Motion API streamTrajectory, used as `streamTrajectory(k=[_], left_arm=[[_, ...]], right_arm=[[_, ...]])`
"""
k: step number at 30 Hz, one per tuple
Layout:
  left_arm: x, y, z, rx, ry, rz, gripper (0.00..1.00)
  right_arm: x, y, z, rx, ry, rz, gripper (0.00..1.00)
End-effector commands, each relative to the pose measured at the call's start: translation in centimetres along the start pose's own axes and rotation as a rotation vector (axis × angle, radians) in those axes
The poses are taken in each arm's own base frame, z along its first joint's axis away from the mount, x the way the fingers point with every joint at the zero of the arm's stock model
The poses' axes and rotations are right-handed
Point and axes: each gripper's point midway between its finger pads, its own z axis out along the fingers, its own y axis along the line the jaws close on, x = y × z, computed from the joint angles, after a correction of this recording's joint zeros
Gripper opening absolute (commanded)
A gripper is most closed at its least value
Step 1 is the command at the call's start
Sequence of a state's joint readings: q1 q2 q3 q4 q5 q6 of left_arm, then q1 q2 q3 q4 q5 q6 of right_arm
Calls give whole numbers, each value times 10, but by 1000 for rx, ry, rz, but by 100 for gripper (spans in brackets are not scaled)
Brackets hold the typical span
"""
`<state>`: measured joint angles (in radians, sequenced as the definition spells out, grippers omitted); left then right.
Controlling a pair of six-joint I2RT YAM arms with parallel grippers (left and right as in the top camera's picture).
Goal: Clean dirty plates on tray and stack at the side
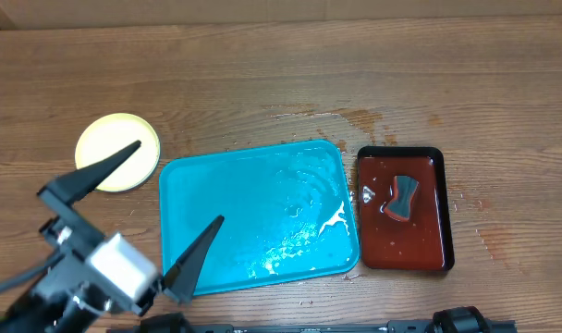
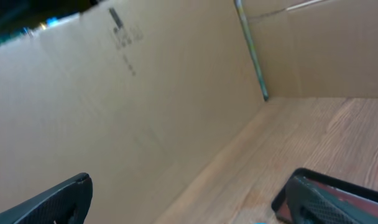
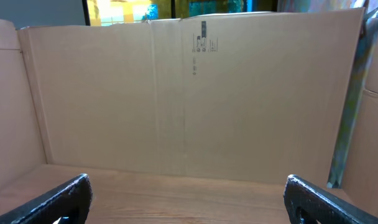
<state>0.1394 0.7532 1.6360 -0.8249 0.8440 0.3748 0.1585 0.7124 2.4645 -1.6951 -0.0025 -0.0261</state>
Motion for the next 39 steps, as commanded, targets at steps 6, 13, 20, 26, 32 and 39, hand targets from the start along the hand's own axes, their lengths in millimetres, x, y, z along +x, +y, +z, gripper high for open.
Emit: streamTrajectory(k=[6,13,20,26,32,39], left_arm=[[13,18,-22,-264,-106,-129,100],[71,9,-16,-310,-181,-165,100],[142,16,-13,-420,-242,-419,100],[215,28,-20,-588,-273,-781,100],[254,22,-21,-627,-292,-845,100],[283,22,-18,-664,-263,-869,100]], right_arm=[[0,0,8,4,18,4,100],[0,0,8,4,18,4,100],[0,0,8,4,19,4,100],[0,0,8,4,18,4,100],[0,0,8,4,19,4,100],[0,0,8,4,18,4,100]])
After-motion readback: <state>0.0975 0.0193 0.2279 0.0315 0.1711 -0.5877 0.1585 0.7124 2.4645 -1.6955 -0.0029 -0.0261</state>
